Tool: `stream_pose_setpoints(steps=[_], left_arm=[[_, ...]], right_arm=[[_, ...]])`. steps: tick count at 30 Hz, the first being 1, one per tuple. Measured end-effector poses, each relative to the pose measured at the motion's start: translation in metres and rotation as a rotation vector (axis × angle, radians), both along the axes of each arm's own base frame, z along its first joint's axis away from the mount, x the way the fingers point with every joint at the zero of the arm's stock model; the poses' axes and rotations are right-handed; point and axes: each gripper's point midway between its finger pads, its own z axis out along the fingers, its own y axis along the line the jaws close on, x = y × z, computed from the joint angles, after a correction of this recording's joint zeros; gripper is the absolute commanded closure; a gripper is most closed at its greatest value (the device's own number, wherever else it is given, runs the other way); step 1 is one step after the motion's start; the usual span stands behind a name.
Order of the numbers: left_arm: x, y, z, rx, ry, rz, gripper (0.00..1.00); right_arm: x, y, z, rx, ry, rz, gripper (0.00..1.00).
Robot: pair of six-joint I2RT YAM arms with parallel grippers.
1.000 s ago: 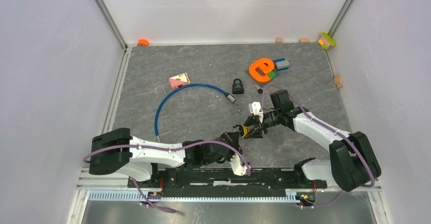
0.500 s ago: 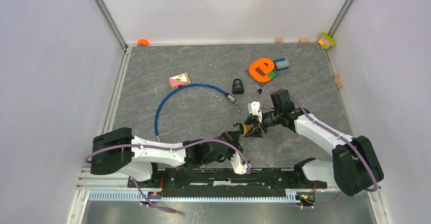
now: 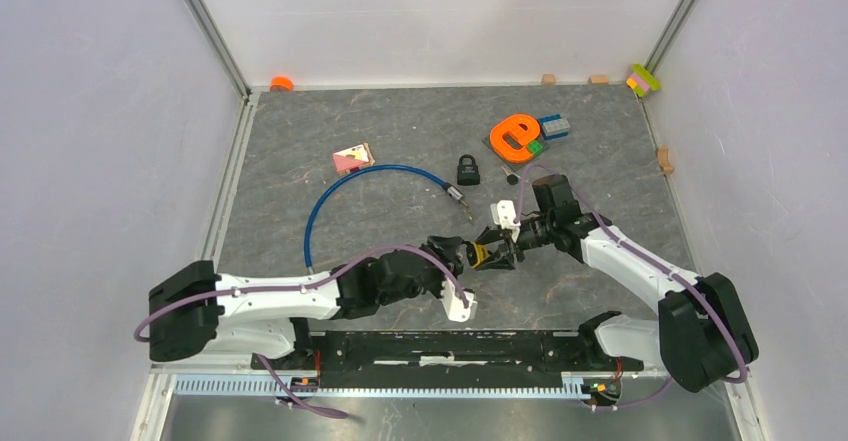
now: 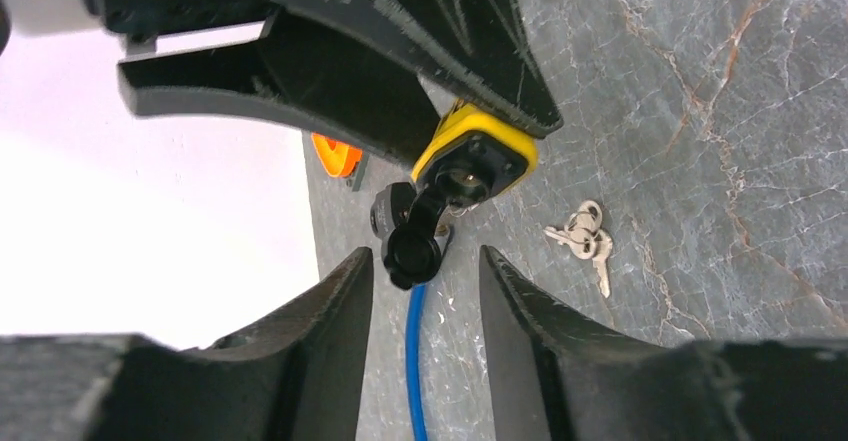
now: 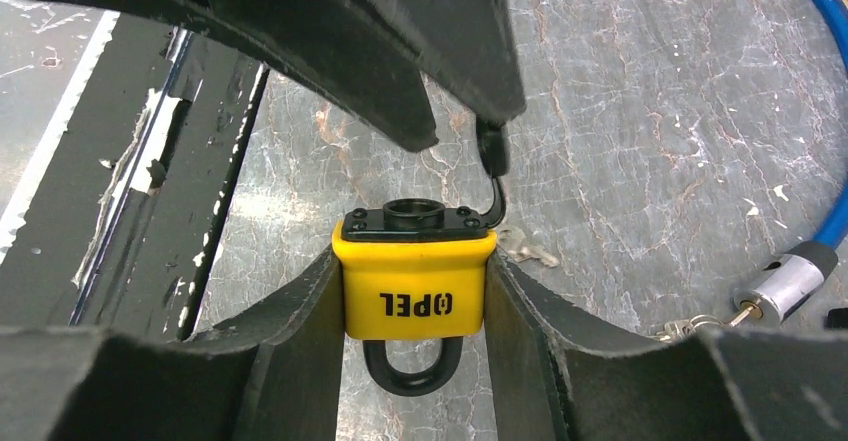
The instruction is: Unlock with the key
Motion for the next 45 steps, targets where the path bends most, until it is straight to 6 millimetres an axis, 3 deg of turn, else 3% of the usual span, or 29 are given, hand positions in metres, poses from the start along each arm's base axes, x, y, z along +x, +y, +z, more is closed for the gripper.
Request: stream_pose_setpoints(steps=[12, 19, 24, 33, 45], left_arm=[[0.018, 0.026, 0.007, -0.112, 0.155, 0.08, 0.46], [0.031, 0.038, -0.015, -0.162, 0.447, 0.159, 0.38], [0.04, 0.03, -0.037, -0.185, 0.72, 0.23, 0.32], [0.035, 0.012, -0.08, -0.136, 1.055, 0.355, 0.36], [0.051, 0.003, -0.089, -0.102, 1.134, 0.491, 0.5]], right_arm=[[0.012, -0.008, -0.001, -0.007, 0.0, -0.054, 1.0], [0.052, -0.023, -0.016, -0.12, -0.039, -0.25, 1.0], [0.071, -0.042, -0.046, -0.258, -0.022, -0.376, 0.98], [0.08, -0.07, -0.083, -0.436, 0.001, -0.485, 0.86], [0.072, -0.083, -0.103, -0.517, 0.043, -0.504, 0.6]])
